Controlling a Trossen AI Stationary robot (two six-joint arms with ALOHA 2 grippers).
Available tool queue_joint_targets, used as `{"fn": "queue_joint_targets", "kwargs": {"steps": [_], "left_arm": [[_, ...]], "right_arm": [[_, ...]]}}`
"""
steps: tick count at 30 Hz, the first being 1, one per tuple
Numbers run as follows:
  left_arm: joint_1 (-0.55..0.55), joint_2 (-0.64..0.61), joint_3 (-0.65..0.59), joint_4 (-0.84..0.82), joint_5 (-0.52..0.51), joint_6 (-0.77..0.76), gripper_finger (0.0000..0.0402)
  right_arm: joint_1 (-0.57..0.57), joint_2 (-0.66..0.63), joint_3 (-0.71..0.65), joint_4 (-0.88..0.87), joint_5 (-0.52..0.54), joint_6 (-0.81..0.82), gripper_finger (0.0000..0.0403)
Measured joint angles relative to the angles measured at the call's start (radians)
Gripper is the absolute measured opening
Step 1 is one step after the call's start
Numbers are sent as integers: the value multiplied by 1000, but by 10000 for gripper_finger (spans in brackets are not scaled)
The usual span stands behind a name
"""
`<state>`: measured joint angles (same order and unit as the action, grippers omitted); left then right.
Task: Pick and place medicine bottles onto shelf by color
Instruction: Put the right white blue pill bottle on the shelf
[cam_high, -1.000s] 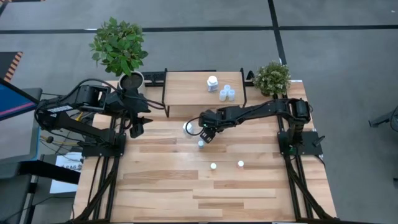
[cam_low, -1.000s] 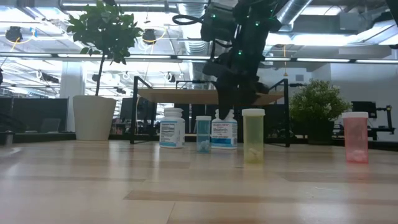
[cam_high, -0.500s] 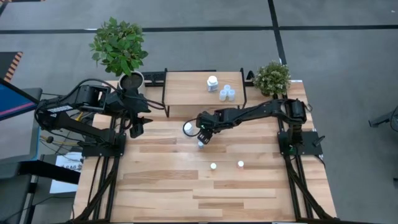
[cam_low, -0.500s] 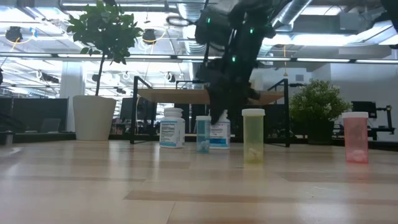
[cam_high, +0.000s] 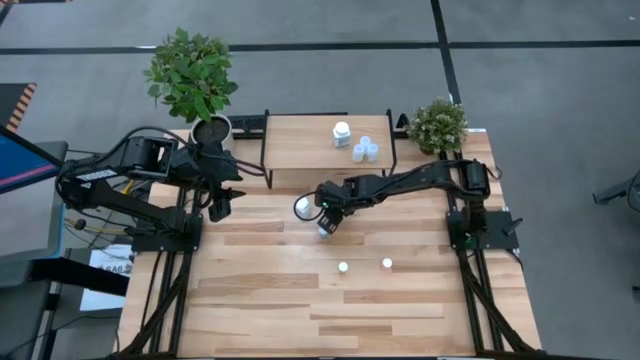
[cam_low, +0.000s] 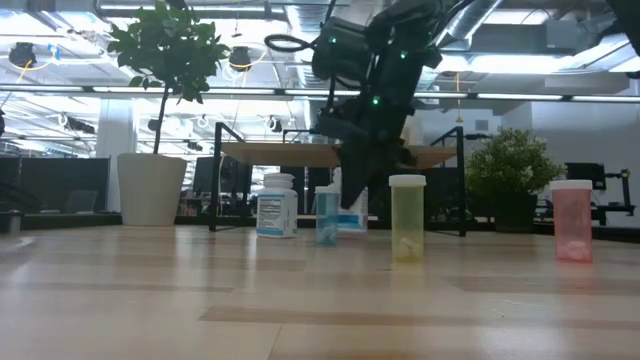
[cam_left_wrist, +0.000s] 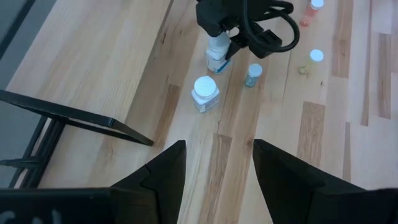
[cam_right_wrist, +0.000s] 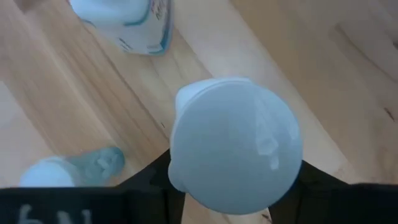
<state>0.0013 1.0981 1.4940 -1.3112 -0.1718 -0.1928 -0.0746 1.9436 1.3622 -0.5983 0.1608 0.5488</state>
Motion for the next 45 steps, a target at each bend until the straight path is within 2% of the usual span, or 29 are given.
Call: {"fn": "queue_joint_targets", "kwargs": {"steps": [4, 12, 17, 21, 28, 34, 38, 45], "left_arm": [[0, 0, 0, 0, 0, 0, 174], [0, 0, 0, 0, 0, -1, 174], [0, 0, 0, 0, 0, -1, 174], [0, 0, 0, 0, 0, -1, 174], [0, 0, 0, 0, 0, -2, 174], [0, 0, 0, 0, 0, -2, 174], [0, 0, 0, 0, 0, -2, 174], [0, 0, 0, 1, 0, -2, 174]], "right_arm": [[9, -1, 62, -63, -18, -3, 154], [24, -1, 407, -319, -32, -164, 170], [-30, -1, 606, -414, 6, -261, 160], [-110, -2, 694, -450, 5, -314, 159], [-240, 8, 714, -445, -80, -467, 163], [-306, 29, 712, -423, -85, -635, 164], [-351, 40, 714, -382, -86, -667, 167], [-361, 92, 717, -357, -141, -785, 165]]}}
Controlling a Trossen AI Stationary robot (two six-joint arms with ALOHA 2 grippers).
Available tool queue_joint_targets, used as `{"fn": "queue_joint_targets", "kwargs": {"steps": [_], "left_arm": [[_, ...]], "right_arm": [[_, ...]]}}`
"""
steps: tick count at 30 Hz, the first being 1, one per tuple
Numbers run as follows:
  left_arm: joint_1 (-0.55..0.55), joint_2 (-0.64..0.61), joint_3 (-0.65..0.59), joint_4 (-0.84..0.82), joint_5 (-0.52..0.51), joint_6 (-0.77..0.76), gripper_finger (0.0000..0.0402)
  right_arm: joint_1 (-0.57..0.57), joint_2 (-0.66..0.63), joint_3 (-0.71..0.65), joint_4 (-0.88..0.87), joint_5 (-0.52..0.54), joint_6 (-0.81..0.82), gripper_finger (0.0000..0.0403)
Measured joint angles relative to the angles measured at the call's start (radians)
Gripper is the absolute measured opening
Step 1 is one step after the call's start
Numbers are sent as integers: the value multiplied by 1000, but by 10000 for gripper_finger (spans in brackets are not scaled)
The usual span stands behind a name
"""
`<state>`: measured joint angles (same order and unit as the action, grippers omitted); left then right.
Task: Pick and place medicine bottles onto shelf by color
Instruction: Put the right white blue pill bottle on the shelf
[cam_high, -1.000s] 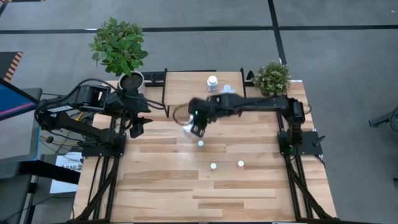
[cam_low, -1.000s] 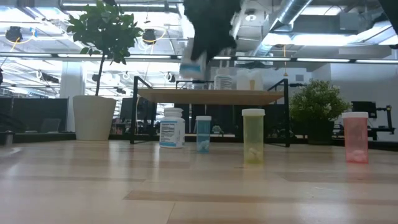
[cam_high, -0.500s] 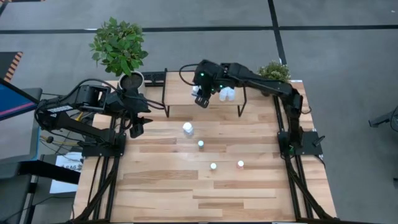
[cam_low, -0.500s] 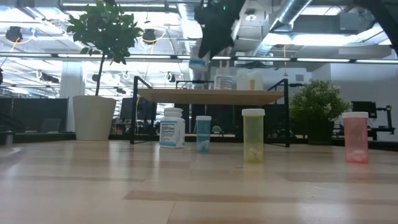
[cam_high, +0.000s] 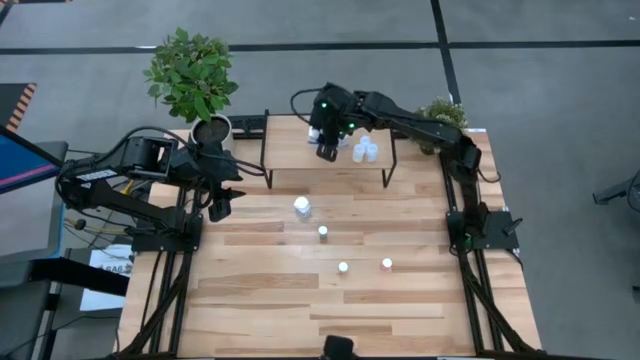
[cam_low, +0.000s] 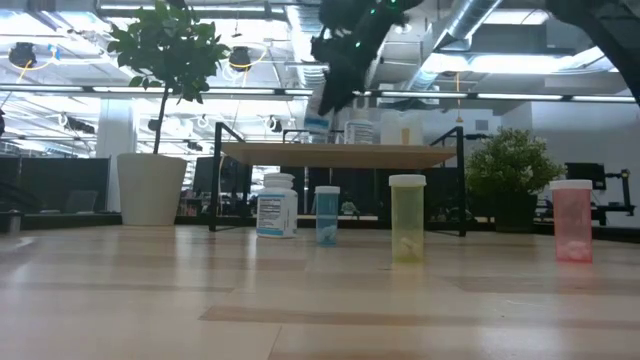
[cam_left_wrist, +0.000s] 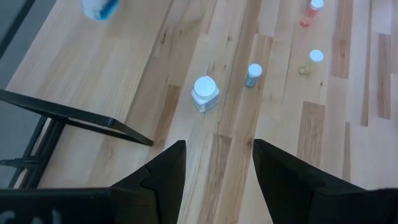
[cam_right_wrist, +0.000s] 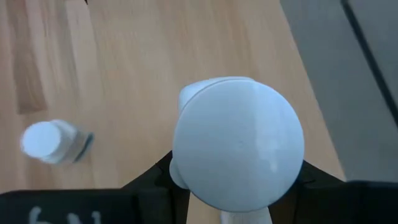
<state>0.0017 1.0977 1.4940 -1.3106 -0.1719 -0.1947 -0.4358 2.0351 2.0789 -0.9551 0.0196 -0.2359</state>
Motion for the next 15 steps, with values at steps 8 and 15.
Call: {"fn": "queue_joint_targets", "kwargs": {"steps": [8, 15], "left_arm": [[0, 0, 0, 0, 0, 0, 174], [0, 0, 0, 0, 0, -5, 174]], "right_arm": [[-17, 25, -3, -46, 3, -79, 166], [-19, 49, -1, -39, 5, -97, 183]]}}
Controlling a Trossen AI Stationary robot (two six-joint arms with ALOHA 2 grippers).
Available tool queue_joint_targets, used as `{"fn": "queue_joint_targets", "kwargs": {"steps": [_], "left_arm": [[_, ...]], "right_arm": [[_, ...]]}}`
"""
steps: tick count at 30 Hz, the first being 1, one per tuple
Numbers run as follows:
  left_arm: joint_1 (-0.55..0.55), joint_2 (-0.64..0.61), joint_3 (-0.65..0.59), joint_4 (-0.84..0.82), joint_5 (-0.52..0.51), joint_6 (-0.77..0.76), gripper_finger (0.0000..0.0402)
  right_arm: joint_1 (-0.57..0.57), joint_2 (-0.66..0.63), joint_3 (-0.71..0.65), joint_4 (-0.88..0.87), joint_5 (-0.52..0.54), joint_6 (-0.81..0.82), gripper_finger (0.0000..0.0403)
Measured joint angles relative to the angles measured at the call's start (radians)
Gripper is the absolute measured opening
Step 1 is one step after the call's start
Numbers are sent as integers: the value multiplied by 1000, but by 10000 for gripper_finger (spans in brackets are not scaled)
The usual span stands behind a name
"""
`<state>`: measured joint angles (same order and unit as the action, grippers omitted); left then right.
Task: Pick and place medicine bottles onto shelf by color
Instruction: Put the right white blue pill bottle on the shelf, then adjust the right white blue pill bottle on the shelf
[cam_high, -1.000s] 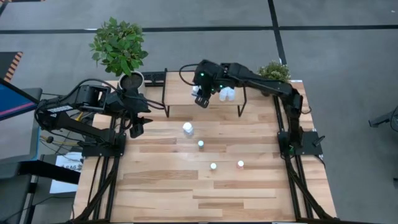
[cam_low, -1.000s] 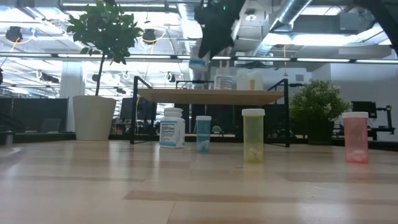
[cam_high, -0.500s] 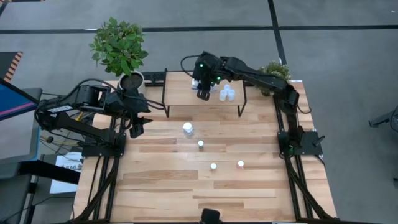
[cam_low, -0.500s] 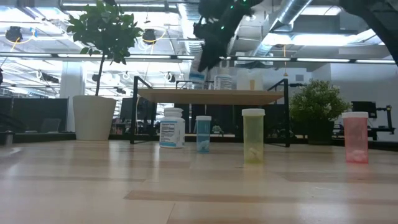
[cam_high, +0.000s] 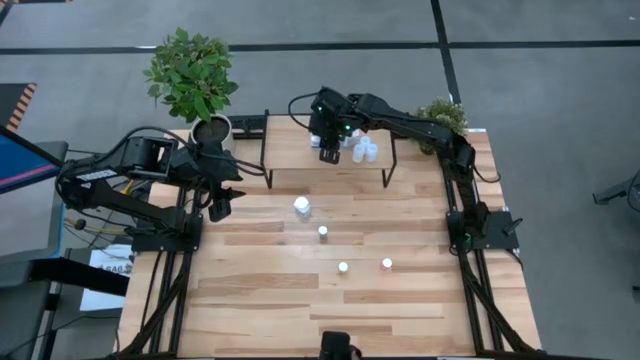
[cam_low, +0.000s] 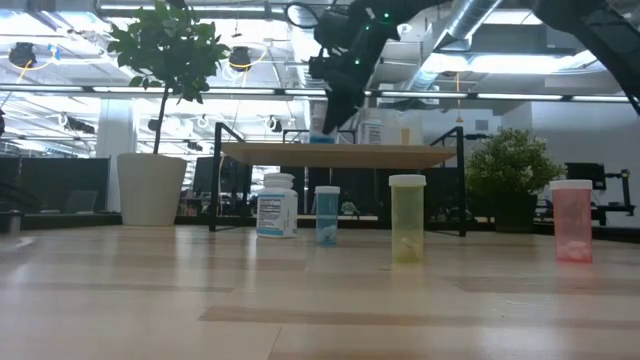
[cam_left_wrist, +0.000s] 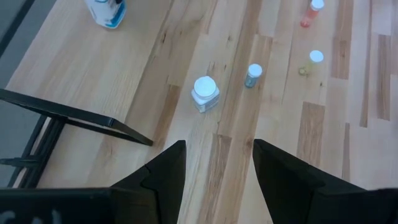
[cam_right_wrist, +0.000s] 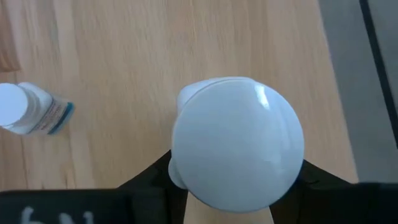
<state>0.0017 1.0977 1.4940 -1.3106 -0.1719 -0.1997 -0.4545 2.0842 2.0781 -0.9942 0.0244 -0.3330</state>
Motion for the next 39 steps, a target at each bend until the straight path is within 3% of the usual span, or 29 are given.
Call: {"fn": "queue_joint_targets", "kwargs": {"steps": [10, 16, 27, 39], "left_arm": [[0, 0, 0, 0, 0, 0, 174], [0, 0, 0, 0, 0, 0, 174], [0, 0, 0, 0, 0, 0, 174], [0, 0, 0, 0, 0, 0, 174]], "right_arm": [[2, -6, 0, 28, 70, -8, 244], [1, -6, 6, 16, 78, -8, 255], [4, -8, 278, -261, 79, 21, 255], [-128, -112, 249, -472, 83, 97, 255]]}}
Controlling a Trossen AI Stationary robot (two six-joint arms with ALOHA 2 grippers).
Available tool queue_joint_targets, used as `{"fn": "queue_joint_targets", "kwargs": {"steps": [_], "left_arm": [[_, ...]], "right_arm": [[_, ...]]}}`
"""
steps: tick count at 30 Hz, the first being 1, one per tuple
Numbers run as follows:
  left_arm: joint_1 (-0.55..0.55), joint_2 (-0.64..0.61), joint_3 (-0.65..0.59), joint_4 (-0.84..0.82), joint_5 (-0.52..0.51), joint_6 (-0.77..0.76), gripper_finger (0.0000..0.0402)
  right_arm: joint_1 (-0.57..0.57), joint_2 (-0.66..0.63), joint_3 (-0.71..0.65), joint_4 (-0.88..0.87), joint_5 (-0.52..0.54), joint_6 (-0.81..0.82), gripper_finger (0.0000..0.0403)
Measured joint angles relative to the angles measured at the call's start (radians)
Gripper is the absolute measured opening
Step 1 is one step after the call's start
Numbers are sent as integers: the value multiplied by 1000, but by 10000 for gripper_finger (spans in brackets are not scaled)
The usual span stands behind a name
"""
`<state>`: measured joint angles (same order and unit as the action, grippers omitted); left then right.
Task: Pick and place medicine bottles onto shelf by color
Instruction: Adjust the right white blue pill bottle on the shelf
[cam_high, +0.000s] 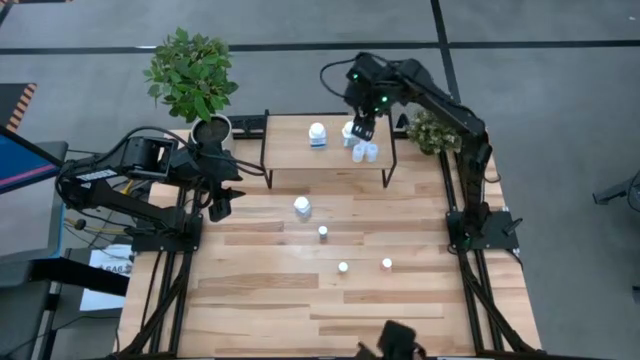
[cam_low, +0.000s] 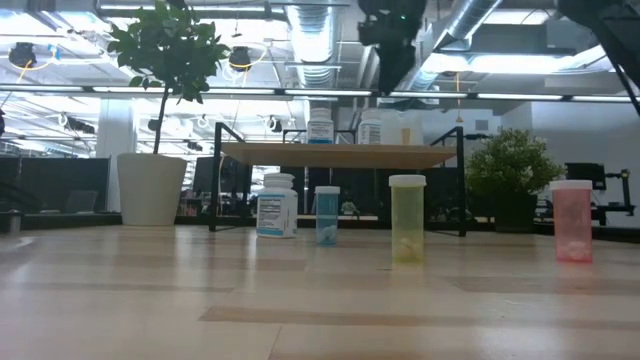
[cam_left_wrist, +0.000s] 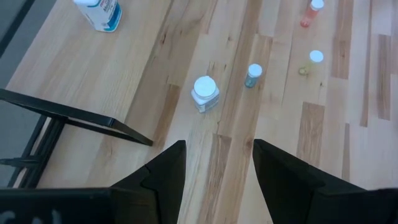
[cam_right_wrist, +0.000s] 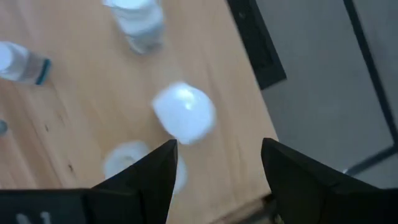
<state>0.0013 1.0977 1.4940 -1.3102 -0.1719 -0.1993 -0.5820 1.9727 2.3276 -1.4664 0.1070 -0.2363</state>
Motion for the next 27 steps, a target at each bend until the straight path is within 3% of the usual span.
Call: {"fn": "queue_joint_targets", "kwargs": {"steps": [5, 17, 27], "left_arm": [[0, 0, 0, 0, 0, 0, 174], [0, 0, 0, 0, 0, 6, 174], [0, 0, 0, 0, 0, 4, 174]], "right_arm": [[-73, 11, -1, -76, -4, 3, 235], [-83, 14, -177, 19, -30, -28, 101], [-64, 11, -187, 77, -31, -34, 71]]}}
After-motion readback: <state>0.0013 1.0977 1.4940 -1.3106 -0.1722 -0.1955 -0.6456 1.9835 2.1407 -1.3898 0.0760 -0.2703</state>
